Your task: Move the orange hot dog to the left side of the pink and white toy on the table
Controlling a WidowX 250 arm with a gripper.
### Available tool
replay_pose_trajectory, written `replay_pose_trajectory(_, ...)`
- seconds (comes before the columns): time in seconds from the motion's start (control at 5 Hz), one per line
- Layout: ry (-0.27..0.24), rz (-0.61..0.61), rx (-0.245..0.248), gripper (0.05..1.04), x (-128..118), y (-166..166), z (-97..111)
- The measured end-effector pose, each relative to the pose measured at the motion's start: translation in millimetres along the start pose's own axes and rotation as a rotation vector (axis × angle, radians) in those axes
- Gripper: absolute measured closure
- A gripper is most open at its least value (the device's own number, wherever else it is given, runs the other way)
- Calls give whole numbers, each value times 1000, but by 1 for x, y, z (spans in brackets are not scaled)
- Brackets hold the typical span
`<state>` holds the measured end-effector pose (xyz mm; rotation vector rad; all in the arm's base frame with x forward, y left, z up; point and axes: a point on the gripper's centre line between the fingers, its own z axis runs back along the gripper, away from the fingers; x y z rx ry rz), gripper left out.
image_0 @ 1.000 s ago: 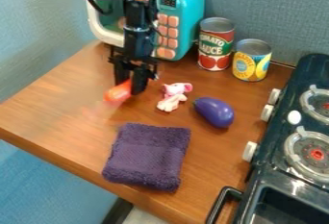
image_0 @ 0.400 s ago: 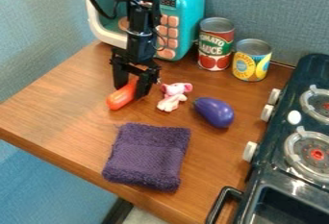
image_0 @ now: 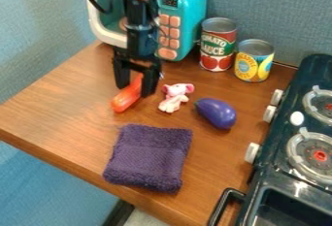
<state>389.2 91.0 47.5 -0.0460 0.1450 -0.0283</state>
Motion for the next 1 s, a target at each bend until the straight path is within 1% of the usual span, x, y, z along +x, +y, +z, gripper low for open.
replay_pose_trajectory(0.2,-80,19,-3,81,-18,12,32)
replay_pose_trajectory(0.4,-130,4,33,82,-52,14,60)
replay_pose_trajectory(0.6,-133,-30,51,82,-94,16,80)
replay_pose_trajectory(0.8,-95,-49,31,82,-126,6,74)
replay_pose_trajectory(1.0,-81,-19,21,82,-148,-4,67)
